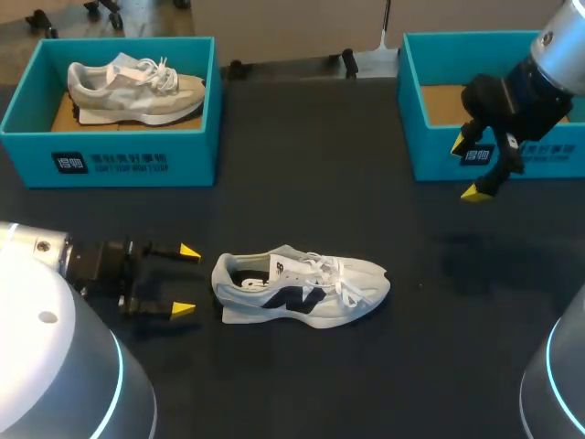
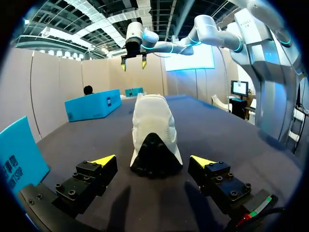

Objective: Take the shoe out of the shoebox, open the shoe tongue, remove and reinsert the insole, then place the shoe into the shoebox

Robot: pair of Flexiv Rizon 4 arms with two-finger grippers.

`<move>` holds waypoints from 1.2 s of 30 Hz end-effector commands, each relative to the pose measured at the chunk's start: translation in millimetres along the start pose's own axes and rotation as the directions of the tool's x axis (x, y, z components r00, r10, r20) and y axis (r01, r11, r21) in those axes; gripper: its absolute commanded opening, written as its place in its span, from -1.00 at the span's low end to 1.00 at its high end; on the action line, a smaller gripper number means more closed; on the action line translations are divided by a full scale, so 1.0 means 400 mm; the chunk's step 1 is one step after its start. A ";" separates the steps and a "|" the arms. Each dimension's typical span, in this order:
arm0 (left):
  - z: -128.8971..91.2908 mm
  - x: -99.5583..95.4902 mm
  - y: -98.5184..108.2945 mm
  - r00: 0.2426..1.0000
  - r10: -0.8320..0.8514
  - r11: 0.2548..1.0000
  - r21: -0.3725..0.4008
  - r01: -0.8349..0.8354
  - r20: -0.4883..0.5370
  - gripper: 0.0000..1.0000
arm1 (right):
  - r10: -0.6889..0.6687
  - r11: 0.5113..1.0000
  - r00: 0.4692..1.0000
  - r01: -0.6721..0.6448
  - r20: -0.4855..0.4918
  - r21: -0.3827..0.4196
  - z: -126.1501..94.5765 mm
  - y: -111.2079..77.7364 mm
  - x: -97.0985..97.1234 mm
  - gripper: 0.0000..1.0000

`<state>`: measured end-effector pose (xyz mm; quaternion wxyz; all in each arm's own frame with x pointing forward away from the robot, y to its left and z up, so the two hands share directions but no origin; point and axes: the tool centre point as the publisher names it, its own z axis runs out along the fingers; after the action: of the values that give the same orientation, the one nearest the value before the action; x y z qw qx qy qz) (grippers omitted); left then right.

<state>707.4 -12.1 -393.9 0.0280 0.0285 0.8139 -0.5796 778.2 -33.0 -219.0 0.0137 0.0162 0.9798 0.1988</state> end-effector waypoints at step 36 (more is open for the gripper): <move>0.162 0.018 -0.025 1.000 -0.030 0.998 -0.053 0.030 -0.006 1.00 | 0.000 1.000 1.000 0.000 0.000 0.002 0.002 0.000 0.000 1.00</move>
<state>698.3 -69.6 -401.1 0.0166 0.0185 0.8282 -0.5598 778.2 -33.0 -219.0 0.0137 0.0162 0.9798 0.1988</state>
